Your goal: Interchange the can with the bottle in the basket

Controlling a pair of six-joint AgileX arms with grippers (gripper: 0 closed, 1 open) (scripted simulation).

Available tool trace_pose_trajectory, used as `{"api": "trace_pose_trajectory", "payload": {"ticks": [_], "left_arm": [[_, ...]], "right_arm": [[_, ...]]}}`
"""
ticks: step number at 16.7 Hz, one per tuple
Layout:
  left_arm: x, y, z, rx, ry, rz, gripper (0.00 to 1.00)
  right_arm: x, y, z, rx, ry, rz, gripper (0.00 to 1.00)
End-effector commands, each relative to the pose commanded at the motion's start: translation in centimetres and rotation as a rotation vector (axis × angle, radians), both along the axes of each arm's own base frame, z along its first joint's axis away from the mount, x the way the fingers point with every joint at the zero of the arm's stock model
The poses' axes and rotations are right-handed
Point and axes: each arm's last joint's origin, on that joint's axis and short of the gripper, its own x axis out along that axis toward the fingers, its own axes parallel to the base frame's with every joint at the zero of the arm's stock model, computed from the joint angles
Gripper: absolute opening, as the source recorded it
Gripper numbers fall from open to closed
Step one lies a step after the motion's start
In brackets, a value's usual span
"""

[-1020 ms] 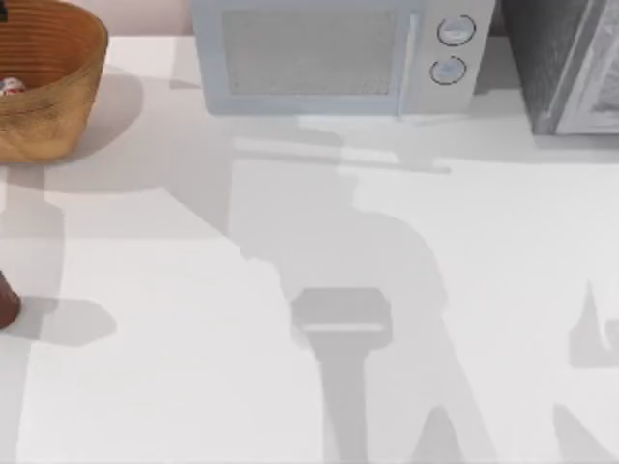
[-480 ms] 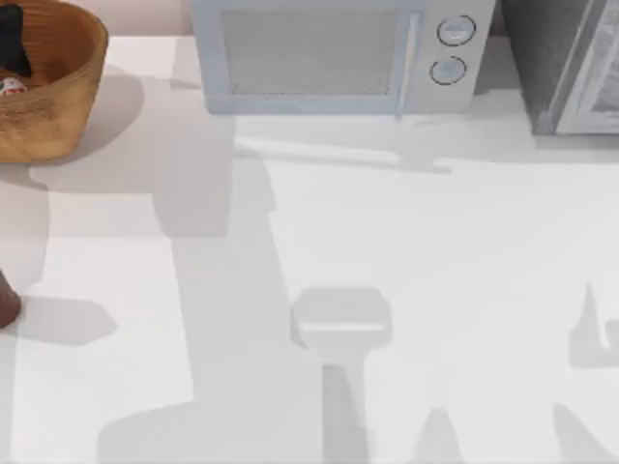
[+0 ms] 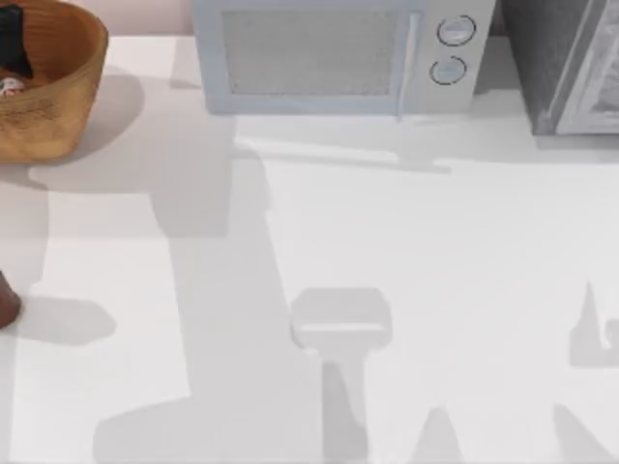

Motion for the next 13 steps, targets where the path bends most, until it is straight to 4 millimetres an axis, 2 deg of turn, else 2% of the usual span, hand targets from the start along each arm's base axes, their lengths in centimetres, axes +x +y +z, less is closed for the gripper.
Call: {"api": "trace_pose_trajectory", "payload": {"ticks": [13], "left_arm": [[1.7,-0.7,-5.4,-0.004,0.022,0.009,1.00]], "right_arm": [[0.0,0.0,0.0,0.000,0.000,0.000,1.00]]}}
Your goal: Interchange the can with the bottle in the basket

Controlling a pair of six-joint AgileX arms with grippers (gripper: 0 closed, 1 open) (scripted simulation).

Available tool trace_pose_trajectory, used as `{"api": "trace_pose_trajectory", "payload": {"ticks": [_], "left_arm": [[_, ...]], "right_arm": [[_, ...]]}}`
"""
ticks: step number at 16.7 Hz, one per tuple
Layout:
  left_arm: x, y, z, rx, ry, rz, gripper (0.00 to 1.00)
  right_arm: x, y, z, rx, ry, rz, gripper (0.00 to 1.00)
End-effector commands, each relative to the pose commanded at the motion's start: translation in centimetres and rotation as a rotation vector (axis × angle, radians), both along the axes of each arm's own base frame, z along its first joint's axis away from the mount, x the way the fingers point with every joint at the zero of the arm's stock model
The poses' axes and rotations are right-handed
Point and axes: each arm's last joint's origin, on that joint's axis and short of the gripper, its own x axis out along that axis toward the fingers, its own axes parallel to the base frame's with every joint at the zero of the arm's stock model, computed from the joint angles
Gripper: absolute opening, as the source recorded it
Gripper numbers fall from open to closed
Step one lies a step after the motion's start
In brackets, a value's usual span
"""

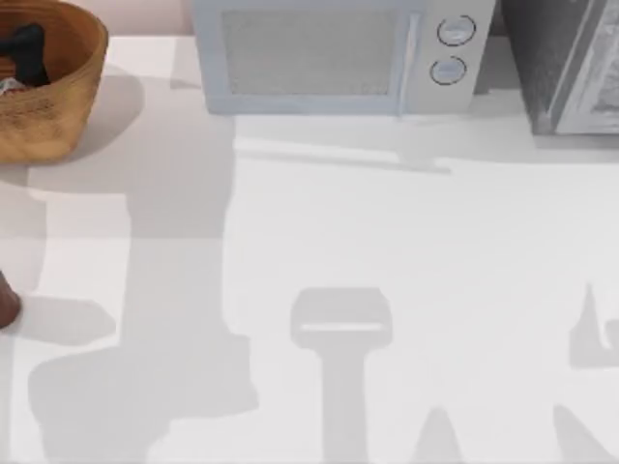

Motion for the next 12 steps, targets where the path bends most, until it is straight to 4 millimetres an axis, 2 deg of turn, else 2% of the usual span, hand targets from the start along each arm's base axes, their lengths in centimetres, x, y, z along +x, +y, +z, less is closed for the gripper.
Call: {"api": "trace_pose_trajectory", "payload": {"ticks": [3,8,12], "left_arm": [[-0.09,-0.20,-0.83,0.000,0.000,0.000,1.00],[-0.11,-0.23,-0.95,0.000,0.000,0.000,1.00],[-0.11,-0.23,-0.95,0.000,0.000,0.000,0.70]], "right_arm": [[0.00,0.00,0.00,0.000,0.000,0.000,1.00],[0.00,0.00,0.00,0.000,0.000,0.000,1.00],[0.00,0.00,0.00,0.000,0.000,0.000,1.00]]}}
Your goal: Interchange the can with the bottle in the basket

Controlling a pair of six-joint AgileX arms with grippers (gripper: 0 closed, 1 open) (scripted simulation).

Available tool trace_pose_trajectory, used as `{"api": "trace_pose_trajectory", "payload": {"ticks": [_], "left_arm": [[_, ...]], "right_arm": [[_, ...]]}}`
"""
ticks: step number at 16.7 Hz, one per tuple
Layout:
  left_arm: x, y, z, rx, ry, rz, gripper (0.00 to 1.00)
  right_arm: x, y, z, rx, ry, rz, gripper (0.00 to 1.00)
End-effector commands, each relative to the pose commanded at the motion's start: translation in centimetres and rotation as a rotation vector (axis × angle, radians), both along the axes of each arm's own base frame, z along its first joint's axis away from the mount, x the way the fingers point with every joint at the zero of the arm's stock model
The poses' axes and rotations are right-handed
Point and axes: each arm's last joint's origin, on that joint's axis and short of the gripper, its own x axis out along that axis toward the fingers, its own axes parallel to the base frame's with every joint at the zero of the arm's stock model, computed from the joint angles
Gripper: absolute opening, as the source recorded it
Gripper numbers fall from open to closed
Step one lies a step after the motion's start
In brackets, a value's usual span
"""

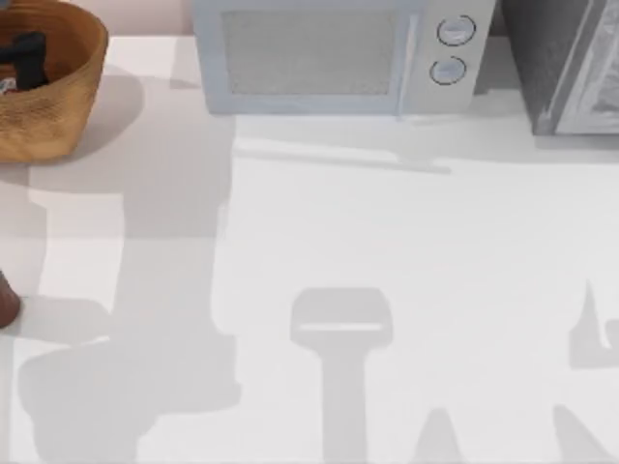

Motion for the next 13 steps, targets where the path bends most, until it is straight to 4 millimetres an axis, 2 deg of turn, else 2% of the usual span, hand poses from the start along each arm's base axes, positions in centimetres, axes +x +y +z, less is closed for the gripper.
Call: {"api": "trace_pose_trajectory", "payload": {"ticks": [9,13], "left_arm": [[0.00,0.00,0.00,0.000,0.000,0.000,0.02],[0.00,0.00,0.00,0.000,0.000,0.000,0.00]], "right_arm": [[0.00,0.00,0.00,0.000,0.000,0.000,1.00],[0.00,0.00,0.00,0.000,0.000,0.000,1.00]]}}
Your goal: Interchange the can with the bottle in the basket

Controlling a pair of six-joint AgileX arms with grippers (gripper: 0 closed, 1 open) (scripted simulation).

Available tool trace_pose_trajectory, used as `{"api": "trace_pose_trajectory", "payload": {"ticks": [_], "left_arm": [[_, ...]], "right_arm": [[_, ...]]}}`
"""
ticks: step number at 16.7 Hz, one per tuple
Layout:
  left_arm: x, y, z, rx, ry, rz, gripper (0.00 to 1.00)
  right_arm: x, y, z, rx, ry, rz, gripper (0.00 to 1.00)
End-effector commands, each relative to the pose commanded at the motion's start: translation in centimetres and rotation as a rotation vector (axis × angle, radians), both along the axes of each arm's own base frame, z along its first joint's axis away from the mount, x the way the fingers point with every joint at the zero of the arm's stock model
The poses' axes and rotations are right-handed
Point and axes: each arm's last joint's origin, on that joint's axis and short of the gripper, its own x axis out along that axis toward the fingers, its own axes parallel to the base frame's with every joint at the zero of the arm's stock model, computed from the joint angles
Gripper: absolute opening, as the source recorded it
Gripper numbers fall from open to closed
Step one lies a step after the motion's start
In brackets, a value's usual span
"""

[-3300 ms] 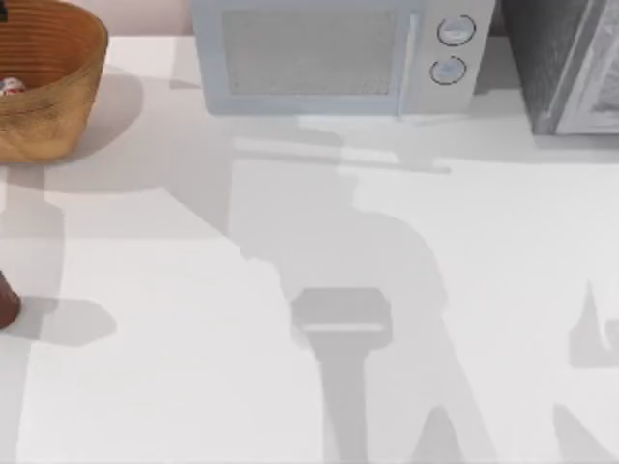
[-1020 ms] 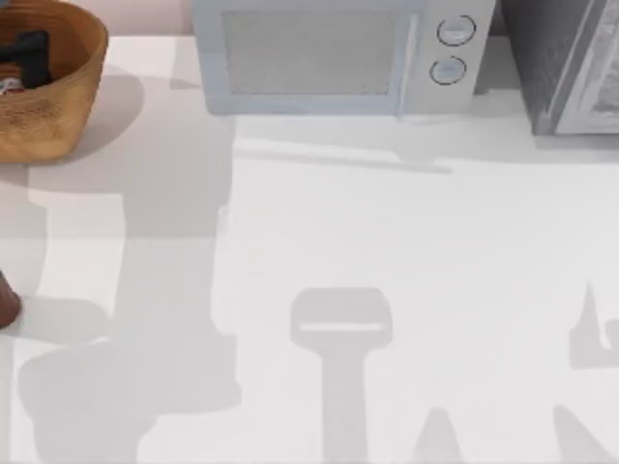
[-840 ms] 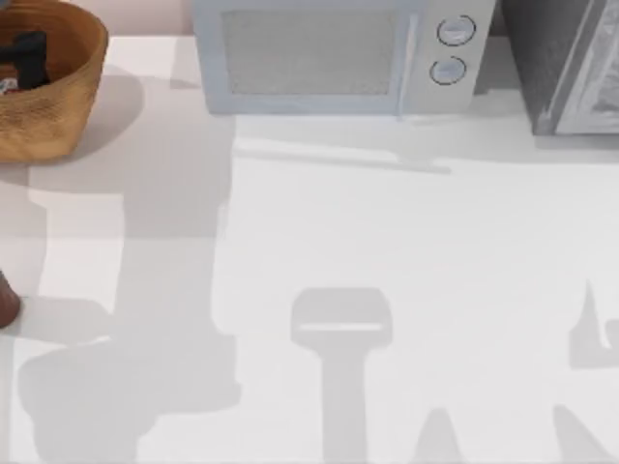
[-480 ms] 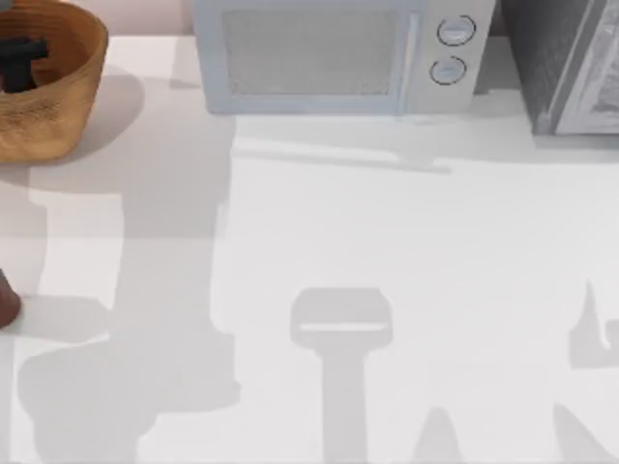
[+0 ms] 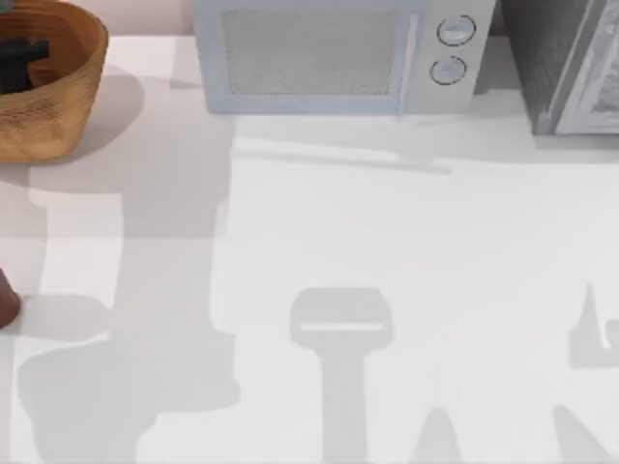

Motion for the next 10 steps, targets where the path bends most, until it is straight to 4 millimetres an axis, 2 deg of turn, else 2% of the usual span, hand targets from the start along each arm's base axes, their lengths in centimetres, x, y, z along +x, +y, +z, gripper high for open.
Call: {"api": "trace_pose_trajectory", "payload": {"ticks": [4,5,8,10], "left_arm": [[0.0,0.0,0.0,0.000,0.000,0.000,0.00],[-0.1,-0.4,2.2,0.001,-0.042,-0.007,0.00],[-0.1,-0.3,2.5,0.001,-0.039,0.000,0.00],[-0.1,-0.3,3.8,0.004,-0.046,0.012,0.00]], "right_arm": [[0.0,0.0,0.0,0.000,0.000,0.000,1.00],[0.0,0.0,0.0,0.000,0.000,0.000,1.00],[0.0,0.0,0.0,0.000,0.000,0.000,1.00],[0.0,0.0,0.0,0.000,0.000,0.000,1.00]]}}
